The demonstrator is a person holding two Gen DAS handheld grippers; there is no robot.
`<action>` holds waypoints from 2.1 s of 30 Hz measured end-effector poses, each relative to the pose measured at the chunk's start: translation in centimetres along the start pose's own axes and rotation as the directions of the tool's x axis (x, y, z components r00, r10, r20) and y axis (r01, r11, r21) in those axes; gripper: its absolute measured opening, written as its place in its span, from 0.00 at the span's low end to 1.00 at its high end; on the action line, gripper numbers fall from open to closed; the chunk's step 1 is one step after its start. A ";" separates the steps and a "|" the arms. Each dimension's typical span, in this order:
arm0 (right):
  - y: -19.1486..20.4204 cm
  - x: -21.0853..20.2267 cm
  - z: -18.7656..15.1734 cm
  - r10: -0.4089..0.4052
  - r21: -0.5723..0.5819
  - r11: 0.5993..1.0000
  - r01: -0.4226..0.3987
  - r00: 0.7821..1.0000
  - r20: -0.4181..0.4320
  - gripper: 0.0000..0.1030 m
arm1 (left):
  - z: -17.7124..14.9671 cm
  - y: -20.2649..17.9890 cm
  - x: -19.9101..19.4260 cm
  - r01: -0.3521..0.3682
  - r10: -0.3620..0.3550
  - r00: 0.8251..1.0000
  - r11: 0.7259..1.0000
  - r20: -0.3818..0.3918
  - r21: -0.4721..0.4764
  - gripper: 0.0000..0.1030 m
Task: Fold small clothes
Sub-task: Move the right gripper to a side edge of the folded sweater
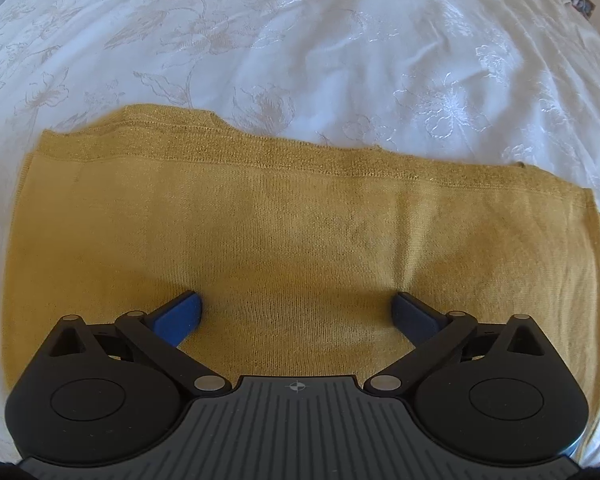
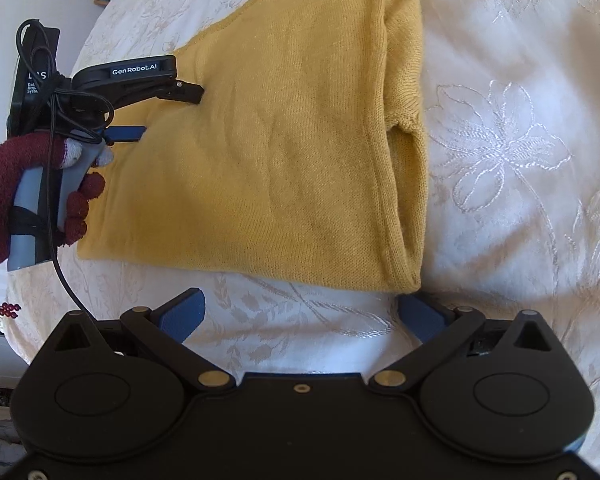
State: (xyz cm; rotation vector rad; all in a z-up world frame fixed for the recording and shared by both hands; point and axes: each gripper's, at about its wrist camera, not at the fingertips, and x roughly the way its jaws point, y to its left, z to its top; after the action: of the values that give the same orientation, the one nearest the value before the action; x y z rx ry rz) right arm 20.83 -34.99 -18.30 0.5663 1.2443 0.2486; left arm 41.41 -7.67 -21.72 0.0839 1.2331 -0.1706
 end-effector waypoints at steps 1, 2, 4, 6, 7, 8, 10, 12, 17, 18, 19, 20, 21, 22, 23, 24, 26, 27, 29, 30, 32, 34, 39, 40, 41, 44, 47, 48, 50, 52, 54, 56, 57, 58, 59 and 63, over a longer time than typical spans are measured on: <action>0.0 0.0 0.0 0.002 -0.004 1.000 -0.002 1.000 0.000 1.00 | 0.2 0.0 -0.1 0.004 -0.004 1.000 1.000 -0.013 0.006 1.00; 0.0 0.0 -0.1 0.002 -0.008 1.000 -0.002 1.000 -0.001 1.00 | 0.5 0.0 -0.2 0.012 -0.012 0.999 1.000 -0.035 0.007 0.99; 0.5 0.1 0.0 -0.001 -0.017 1.000 0.001 1.000 -0.002 1.00 | 0.8 0.2 -1.1 0.028 -0.028 0.998 1.000 -0.052 0.003 0.98; 0.4 0.0 -0.1 -0.002 -0.016 1.000 0.002 1.000 0.000 1.00 | 0.4 0.3 -2.4 0.050 -0.050 0.998 0.999 -0.030 0.008 0.97; 0.3 0.0 -0.1 -0.002 -0.015 1.000 0.002 1.000 0.002 1.00 | 0.0 0.3 -3.1 0.057 -0.057 0.998 0.998 -0.017 0.012 0.97; 0.3 0.0 -0.1 -0.003 -0.015 1.000 0.003 1.000 0.004 1.00 | -0.6 0.3 -4.0 0.058 -0.058 0.998 0.998 -0.006 0.020 0.97; 0.3 0.6 -0.1 -0.003 -0.015 1.000 0.003 1.000 0.008 1.00 | -1.8 0.3 -5.0 0.047 -0.047 0.999 0.998 0.002 0.035 0.97; 0.5 0.7 -0.3 -0.002 -0.014 1.000 0.002 1.000 0.011 1.00 | -3.1 0.3 -6.0 0.035 -0.036 0.999 0.998 0.008 0.043 0.97; -0.7 0.1 -0.4 0.049 0.028 0.998 -0.050 0.999 0.014 1.00 | -5.8 0.9 -6.1 0.045 -0.043 0.998 0.998 -0.046 0.032 0.97; -1.1 -0.2 -0.4 0.066 0.050 0.997 -0.067 0.998 0.016 1.00 | -6.2 1.0 -5.7 0.042 -0.040 0.997 0.999 -0.063 0.029 0.97; -1.5 -0.5 -0.3 0.083 0.076 0.994 -0.084 0.996 0.015 0.99 | -6.7 1.1 -5.3 0.038 -0.035 0.996 0.999 -0.081 0.028 0.97; -1.8 -0.7 -0.2 0.093 0.092 0.991 -0.094 0.996 0.013 0.99 | -7.0 1.1 -4.8 0.032 -0.030 0.995 0.999 -0.099 0.028 0.97; -2.1 -1.0 -0.1 0.107 0.112 0.988 -0.108 0.994 0.007 0.99 | -7.3 1.1 -4.4 0.028 -0.025 0.993 0.999 -0.113 0.027 0.97; -2.3 -1.4 0.0 0.117 0.124 0.985 -0.117 0.993 0.006 0.99 | -7.6 1.1 -4.1 0.026 -0.023 0.993 0.999 -0.119 0.024 0.98; -2.6 -1.8 0.0 0.123 0.133 0.983 -0.124 0.992 0.011 0.99 | -7.5 1.2 -3.7 0.026 -0.024 0.993 0.999 -0.119 0.019 0.98; -2.7 -2.3 0.1 0.125 0.140 0.982 -0.126 0.992 0.021 0.99 | -7.6 1.2 -3.5 0.025 -0.023 0.993 1.000 -0.118 0.017 0.98; -2.8 -3.5 0.3 0.121 0.141 0.982 -0.128 0.991 0.057 0.99 | -7.4 1.1 -3.2 0.024 -0.022 0.992 1.000 -0.125 0.017 0.99; -2.8 -4.1 0.5 0.118 0.138 0.982 -0.128 0.990 0.075 0.99 | -7.3 1.2 -3.1 0.024 -0.022 0.992 1.000 -0.128 0.016 0.99; -2.9 -5.2 1.1 0.099 0.136 0.984 -0.116 0.987 0.123 0.99 | -7.0 1.2 -2.8 0.025 -0.024 0.991 1.000 -0.134 0.012 0.99; -3.0 -5.5 1.4 0.091 0.137 0.984 -0.111 0.985 0.143 0.99 | -6.9 1.2 -2.7 0.026 -0.024 0.991 1.000 -0.134 0.012 1.00; -3.4 -5.8 2.3 0.081 0.144 0.984 -0.108 0.980 0.183 0.99 | -6.9 1.3 -2.6 0.026 -0.024 0.991 1.000 -0.131 0.015 1.00; -4.0 -5.4 3.3 0.076 0.161 0.981 -0.109 0.977 0.200 0.99 | -6.8 1.3 -2.6 0.026 -0.024 0.992 1.000 -0.127 0.016 1.00; -4.5 -3.3 5.8 0.075 0.168 0.980 -0.110 0.976 0.203 0.99 | -6.9 1.2 -2.4 0.025 -0.023 0.991 1.000 -0.130 0.017 1.00; -4.6 -2.9 6.2 0.082 0.169 0.979 -0.117 0.977 0.199 0.99 | -7.1 1.3 -2.6 0.024 -0.022 0.991 1.000 -0.132 0.016 1.00; -4.7 -2.4 6.6 0.096 0.168 0.977 -0.129 0.977 0.191 0.99 | -7.1 1.2 -2.6 0.024 -0.022 0.991 1.000 -0.133 0.016 1.00; -5.0 -1.2 7.5 0.110 0.168 0.976 -0.138 0.980 0.166 0.99 | -7.1 1.2 -2.6 0.022 -0.020 0.991 1.000 -0.131 0.017 1.00; -5.4 -0.2 8.1 0.109 0.168 0.977 -0.132 0.984 0.140 1.00 | -7.2 1.0 -2.5 0.020 -0.018 0.991 1.000 -0.129 0.018 1.00; -5.5 0.0 8.2 0.110 0.169 0.977 -0.133 0.984 0.137 1.00 | -7.2 1.0 -2.4 0.020 -0.017 0.991 1.000 -0.130 0.018 1.00; -5.7 0.2 8.4 0.114 0.172 0.976 -0.136 0.984 0.133 1.00 | -7.2 0.9 -2.3 0.017 -0.014 0.991 1.000 -0.131 0.018 1.00; -5.9 0.5 8.6 0.120 0.182 0.973 -0.143 0.984 0.133 1.00 | -7.2 0.8 -2.2 0.013 -0.010 0.991 1.000 -0.133 0.020 1.00; -6.0 0.6 8.7 0.127 0.194 0.969 -0.153 0.982 0.140 1.00 | -7.2 0.7 -2.2 0.009 -0.006 0.991 1.000 -0.134 0.020 1.00; -6.4 0.6 8.8 0.135 0.208 0.964 -0.164 0.980 0.148 1.00 | -7.2 0.6 -2.1 0.007 -0.004 0.991 1.000 -0.135 0.021 1.00; -6.6 0.5 8.8 0.138 0.213 0.963 -0.168 0.979 0.149 1.00 | -7.2 0.6 -2.1 0.006 -0.004 0.991 1.000 -0.135 0.021 1.00; -6.8 0.5 8.8 0.140 0.215 0.962 -0.170 0.979 0.149 1.00 | -7.2 0.6 -2.1 0.006 -0.003 0.991 1.000 -0.136 0.021 1.00; -6.8 0.5 8.8 0.140 0.214 0.962 -0.170 0.979 0.146 1.00 | -7.2 0.5 -2.2 0.006 -0.003 0.991 1.000 -0.137 0.022 1.00; -6.9 0.5 9.1 0.153 0.199 0.964 -0.176 0.980 0.127 1.00 | -7.1 0.4 -2.2 0.003 0.000 0.990 1.000 -0.138 0.022 1.00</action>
State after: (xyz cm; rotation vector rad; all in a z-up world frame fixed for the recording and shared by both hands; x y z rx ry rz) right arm 28.73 -42.95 -20.51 0.8577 1.1231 0.2233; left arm 34.20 -5.94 -22.00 0.1157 1.3698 -0.1828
